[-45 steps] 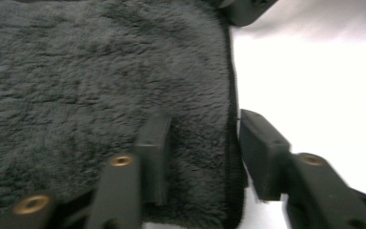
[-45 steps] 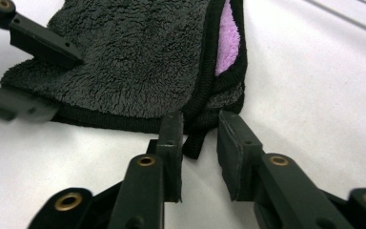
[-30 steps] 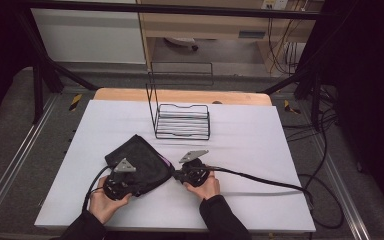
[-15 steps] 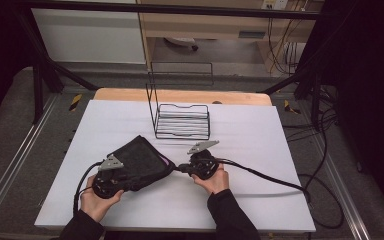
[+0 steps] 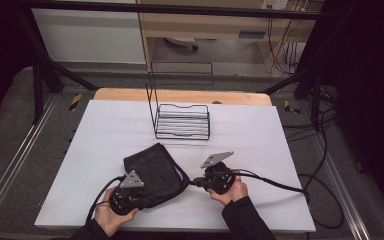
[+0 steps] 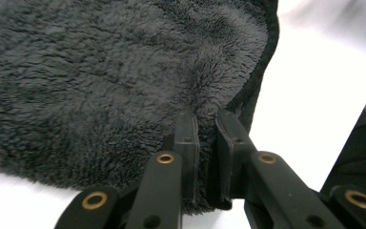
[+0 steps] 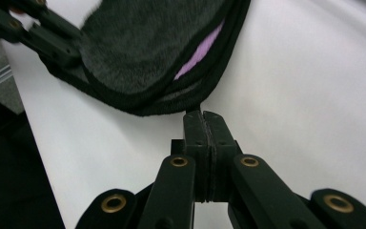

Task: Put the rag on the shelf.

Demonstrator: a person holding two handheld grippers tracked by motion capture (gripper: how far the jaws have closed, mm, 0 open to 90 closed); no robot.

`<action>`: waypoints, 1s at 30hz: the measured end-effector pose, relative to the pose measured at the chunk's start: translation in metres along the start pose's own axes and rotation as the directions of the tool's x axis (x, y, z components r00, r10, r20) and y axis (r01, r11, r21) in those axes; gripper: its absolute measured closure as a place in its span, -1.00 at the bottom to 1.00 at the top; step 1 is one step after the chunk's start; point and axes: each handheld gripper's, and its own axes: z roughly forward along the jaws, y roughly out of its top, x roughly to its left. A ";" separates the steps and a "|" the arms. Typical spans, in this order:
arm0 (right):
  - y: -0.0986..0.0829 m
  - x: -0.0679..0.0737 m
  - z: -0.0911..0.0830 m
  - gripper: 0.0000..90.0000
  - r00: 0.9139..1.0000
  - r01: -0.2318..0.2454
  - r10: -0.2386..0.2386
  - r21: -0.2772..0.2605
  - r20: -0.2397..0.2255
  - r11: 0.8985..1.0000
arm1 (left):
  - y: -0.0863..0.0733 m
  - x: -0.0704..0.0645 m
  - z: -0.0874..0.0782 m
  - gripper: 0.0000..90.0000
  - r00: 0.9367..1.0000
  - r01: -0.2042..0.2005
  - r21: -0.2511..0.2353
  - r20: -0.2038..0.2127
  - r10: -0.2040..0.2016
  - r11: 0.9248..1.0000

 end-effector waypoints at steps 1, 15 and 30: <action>-0.006 -0.002 0.004 0.99 1.000 -0.005 0.005 0.007 -0.003 1.000 | -0.001 -0.002 0.003 0.75 1.000 -0.018 0.007 -0.006 0.018 1.000; 0.006 -0.020 0.043 0.02 0.994 -0.110 0.107 -0.121 -0.037 0.986 | -0.001 0.025 -0.025 -0.05 0.998 0.025 -0.077 -0.051 -0.029 0.997; 0.013 -0.014 0.070 0.36 0.991 -0.121 0.117 -0.060 -0.066 0.991 | -0.014 0.058 -0.009 0.09 0.980 0.176 -0.006 -0.093 -0.175 0.984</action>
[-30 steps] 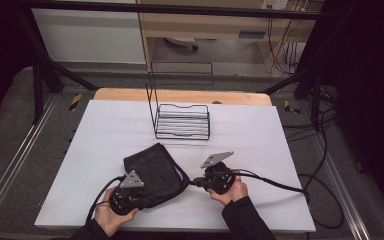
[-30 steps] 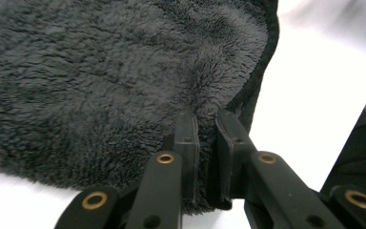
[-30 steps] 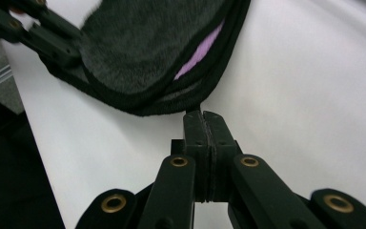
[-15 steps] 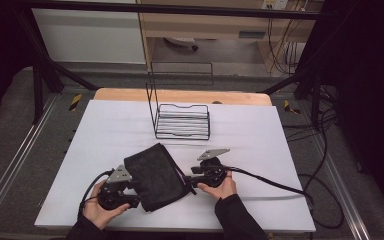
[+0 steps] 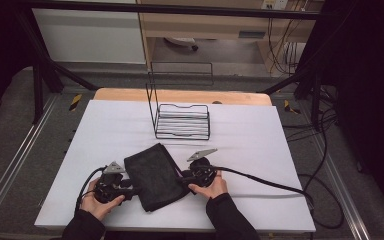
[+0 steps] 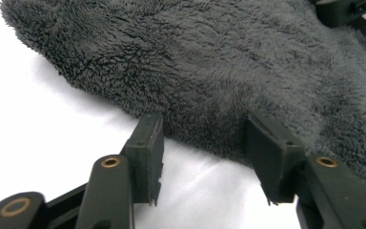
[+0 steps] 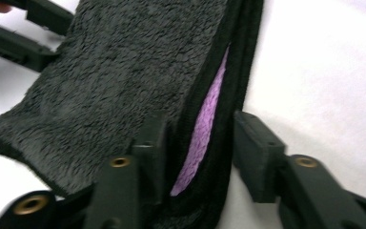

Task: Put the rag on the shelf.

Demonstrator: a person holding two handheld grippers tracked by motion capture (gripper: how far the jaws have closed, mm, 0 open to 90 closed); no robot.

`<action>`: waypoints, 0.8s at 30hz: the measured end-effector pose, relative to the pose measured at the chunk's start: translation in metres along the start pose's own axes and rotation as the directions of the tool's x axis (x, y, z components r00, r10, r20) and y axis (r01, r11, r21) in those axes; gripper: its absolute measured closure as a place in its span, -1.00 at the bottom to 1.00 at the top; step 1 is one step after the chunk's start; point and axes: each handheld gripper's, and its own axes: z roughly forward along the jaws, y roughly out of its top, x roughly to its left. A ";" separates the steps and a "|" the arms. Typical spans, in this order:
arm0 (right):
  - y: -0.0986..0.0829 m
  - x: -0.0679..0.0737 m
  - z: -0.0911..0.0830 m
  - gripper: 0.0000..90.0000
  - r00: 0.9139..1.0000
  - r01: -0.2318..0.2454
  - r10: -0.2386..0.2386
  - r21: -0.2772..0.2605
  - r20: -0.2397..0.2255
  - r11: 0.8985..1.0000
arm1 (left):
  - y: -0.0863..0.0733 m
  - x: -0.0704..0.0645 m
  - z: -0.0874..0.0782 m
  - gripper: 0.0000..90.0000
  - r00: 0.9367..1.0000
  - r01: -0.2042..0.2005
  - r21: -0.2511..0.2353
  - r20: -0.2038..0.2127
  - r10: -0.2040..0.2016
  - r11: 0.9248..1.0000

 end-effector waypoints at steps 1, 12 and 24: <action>0.000 -0.001 0.000 0.52 1.000 -0.010 0.010 0.016 -0.016 1.000 | 0.000 0.000 0.000 0.15 1.000 0.003 -0.001 0.001 -0.003 1.000; 0.001 0.005 -0.012 0.83 0.999 -0.022 0.021 -0.018 -0.024 1.000 | 0.006 0.001 0.004 0.71 0.999 0.010 -0.017 0.041 -0.009 1.000; -0.017 0.018 -0.046 0.83 0.997 -0.048 0.048 -0.017 0.055 0.999 | 0.015 -0.016 0.018 0.73 0.991 -0.077 -0.040 0.103 0.080 0.996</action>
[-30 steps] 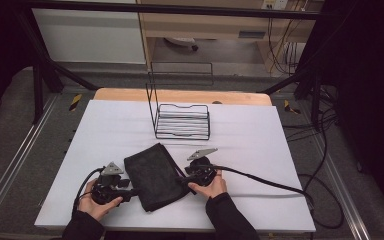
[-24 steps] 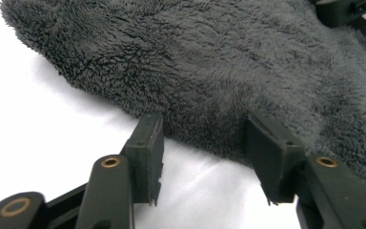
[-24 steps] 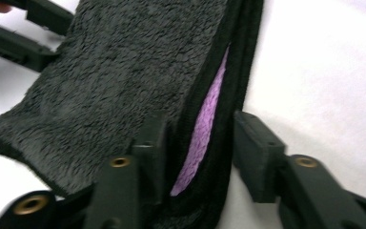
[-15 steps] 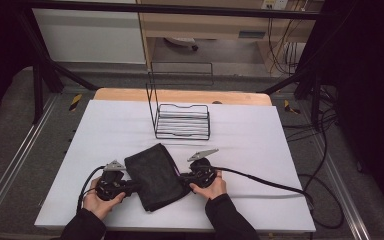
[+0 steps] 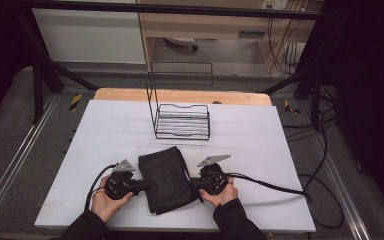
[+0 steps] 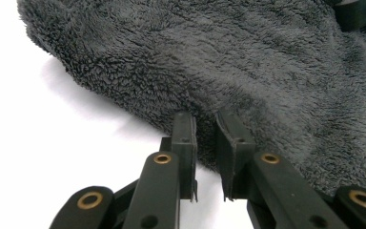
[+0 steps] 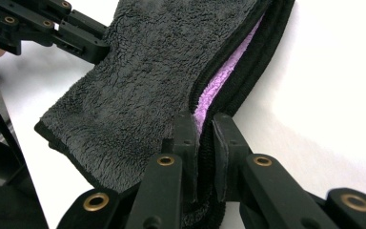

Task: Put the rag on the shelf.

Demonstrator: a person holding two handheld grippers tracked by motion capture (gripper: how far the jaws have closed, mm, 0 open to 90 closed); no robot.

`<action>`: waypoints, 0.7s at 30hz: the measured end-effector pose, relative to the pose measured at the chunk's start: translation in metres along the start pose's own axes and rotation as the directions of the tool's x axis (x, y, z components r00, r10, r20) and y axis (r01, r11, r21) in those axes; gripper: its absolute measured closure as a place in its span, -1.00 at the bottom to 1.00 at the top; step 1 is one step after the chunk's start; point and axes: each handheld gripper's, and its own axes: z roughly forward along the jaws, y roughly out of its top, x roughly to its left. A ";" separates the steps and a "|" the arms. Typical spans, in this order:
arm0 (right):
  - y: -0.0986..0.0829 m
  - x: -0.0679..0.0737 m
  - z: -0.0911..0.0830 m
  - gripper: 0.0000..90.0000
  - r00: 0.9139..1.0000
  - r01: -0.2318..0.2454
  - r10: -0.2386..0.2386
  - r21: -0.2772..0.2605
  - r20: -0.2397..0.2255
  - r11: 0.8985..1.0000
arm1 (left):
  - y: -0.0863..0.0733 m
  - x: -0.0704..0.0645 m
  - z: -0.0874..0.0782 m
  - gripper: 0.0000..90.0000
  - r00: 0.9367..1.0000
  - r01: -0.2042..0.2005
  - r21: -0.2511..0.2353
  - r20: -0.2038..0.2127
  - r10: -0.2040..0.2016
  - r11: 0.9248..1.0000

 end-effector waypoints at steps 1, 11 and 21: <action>-0.006 0.003 -0.004 0.82 1.000 -0.004 0.004 0.003 0.013 1.000 | 0.000 -0.001 0.001 0.72 1.000 -0.010 -0.001 0.003 0.010 1.000; 0.009 -0.020 -0.003 0.10 0.999 0.049 -0.045 -0.132 0.028 0.990 | 0.001 -0.003 -0.008 0.37 0.998 -0.057 -0.034 -0.043 0.055 0.998; 0.059 -0.060 0.054 -0.05 0.998 0.018 -0.010 -0.137 0.060 0.990 | -0.001 0.002 -0.016 -0.07 0.995 -0.059 -0.048 -0.078 0.055 0.997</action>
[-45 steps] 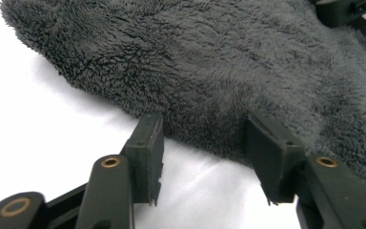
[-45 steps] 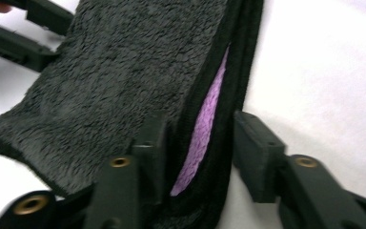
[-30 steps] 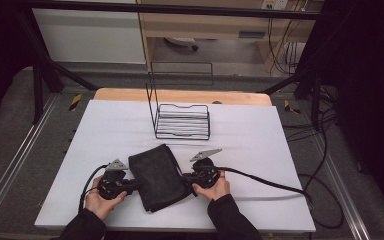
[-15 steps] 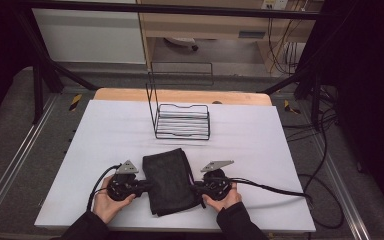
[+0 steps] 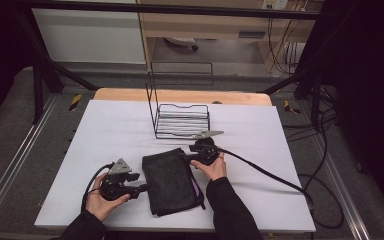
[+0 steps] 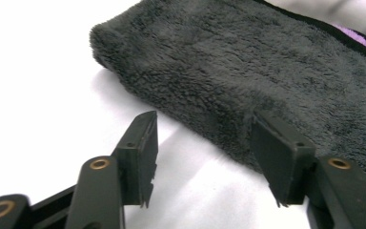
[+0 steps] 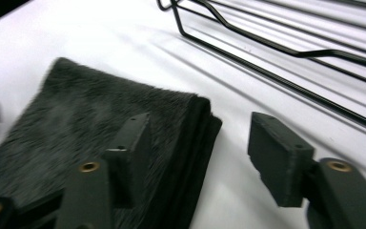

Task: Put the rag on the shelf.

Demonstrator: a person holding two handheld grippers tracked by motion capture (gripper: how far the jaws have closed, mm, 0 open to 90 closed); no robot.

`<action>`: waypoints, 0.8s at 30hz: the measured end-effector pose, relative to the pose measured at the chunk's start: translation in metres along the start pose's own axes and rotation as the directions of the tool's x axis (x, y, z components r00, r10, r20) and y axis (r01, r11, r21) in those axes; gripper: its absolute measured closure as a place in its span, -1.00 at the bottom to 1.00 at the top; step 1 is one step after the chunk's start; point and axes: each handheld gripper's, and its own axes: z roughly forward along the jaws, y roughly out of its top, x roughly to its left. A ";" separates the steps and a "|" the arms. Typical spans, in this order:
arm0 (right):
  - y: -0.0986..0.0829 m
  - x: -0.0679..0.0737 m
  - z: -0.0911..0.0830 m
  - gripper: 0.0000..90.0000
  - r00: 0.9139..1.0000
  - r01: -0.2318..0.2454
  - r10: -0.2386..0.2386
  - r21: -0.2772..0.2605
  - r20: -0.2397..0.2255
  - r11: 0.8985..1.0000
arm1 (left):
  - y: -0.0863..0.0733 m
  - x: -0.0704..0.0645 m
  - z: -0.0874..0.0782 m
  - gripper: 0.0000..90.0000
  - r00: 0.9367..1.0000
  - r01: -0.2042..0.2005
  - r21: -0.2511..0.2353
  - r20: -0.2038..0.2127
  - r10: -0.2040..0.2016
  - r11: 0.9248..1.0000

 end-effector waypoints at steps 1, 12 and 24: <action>0.000 0.000 0.000 -0.05 1.000 0.000 0.000 0.000 0.000 1.000 | 0.000 0.001 -0.001 -0.07 1.000 0.000 -0.005 -0.003 0.000 1.000; -0.004 -0.006 0.024 0.29 0.998 -0.013 0.015 0.031 -0.063 0.999 | 0.001 0.008 -0.004 -0.15 1.000 0.021 -0.029 -0.003 -0.021 0.999; -0.006 0.000 0.019 0.78 0.994 -0.084 0.085 0.013 -0.063 0.996 | 0.001 0.011 -0.007 -0.15 0.999 0.035 -0.047 -0.005 -0.035 0.998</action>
